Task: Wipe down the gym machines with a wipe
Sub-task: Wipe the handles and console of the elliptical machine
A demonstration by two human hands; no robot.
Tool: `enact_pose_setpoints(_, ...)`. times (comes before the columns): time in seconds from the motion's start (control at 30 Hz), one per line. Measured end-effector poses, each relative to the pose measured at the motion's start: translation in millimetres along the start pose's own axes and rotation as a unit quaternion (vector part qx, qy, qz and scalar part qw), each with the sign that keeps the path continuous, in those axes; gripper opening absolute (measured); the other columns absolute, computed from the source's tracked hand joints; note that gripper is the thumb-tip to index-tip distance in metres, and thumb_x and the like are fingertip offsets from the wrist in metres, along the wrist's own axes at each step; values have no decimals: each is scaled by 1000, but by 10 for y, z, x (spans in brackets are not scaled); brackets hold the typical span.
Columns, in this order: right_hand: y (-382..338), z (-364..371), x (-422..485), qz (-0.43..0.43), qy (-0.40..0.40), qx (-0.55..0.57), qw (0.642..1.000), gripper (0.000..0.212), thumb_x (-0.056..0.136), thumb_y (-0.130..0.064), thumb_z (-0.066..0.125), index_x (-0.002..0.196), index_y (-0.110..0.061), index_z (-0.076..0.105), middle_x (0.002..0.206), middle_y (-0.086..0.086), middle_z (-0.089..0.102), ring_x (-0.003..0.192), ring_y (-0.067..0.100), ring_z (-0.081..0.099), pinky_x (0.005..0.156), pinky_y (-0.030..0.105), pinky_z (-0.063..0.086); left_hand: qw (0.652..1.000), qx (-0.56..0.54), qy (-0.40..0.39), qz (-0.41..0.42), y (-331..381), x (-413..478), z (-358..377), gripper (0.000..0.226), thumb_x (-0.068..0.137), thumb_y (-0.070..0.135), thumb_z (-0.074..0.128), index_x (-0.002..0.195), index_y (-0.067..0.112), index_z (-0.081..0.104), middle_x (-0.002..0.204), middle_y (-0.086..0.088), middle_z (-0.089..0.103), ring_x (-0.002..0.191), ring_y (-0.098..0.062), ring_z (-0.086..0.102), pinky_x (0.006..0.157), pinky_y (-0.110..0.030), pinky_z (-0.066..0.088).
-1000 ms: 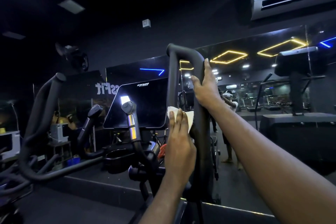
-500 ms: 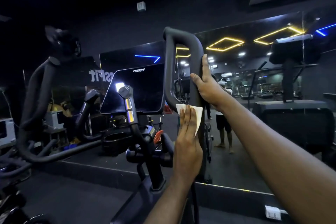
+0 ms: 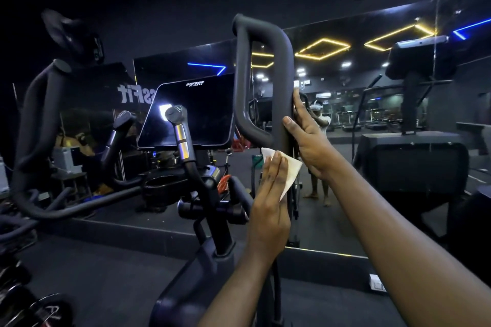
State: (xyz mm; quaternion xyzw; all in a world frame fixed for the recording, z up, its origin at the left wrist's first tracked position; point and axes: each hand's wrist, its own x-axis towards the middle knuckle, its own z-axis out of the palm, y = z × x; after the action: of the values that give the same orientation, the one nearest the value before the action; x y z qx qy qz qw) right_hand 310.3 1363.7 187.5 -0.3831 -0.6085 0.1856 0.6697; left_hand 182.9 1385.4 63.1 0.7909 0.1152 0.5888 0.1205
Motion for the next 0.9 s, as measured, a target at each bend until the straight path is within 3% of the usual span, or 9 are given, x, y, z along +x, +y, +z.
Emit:
enact_pose_setpoints(0.2,106,-43,-87,18,5,50,999,67,103,-15,52,156,-45,23,141,-6,53,125,13,60,102,37,53,1000,0,15,-2,-27,-86,64,67,95,-14,40,157,8,28,167,1,23,156,-18,12,127,-40,14)
enact_pose_setpoints(0.33,200,-19,-197,22,11,56,998,65,103,-15,52,157,-42,25,143,-5,56,126,12,60,98,34,54,1000,-9,21,2,-118,-485,106,56,101,-4,36,156,6,32,166,-1,26,155,-26,19,124,-50,23)
enact_pose_setpoints(0.5,325,52,-450,23,42,54,997,62,104,-13,52,157,-34,29,137,-5,64,125,14,62,94,29,54,1000,-19,18,-16,-112,-692,44,57,101,-5,36,157,8,30,167,2,25,155,-23,20,126,-40,21)
enact_pose_setpoints(0.6,363,129,-596,29,64,51,996,59,104,-13,52,156,-31,33,132,0,67,121,18,64,95,31,55,997,-41,26,-63,-109,-626,22,59,101,-5,33,158,11,28,165,1,29,153,-16,24,125,-35,24)
enact_pose_setpoints(0.77,378,264,-723,24,105,58,992,56,104,-10,52,155,-28,38,128,4,70,117,19,66,96,30,55,987,-75,38,-134,-325,-928,-8,59,104,-6,37,157,19,35,160,8,38,150,-12,32,122,-46,31)
enact_pose_setpoints(0.9,423,392,-760,15,156,49,986,53,104,-9,53,152,-29,44,103,5,71,103,19,66,102,38,53,978,-96,16,-183,-498,-1096,-76,60,107,0,38,157,31,31,161,11,36,150,-9,31,123,-42,28)
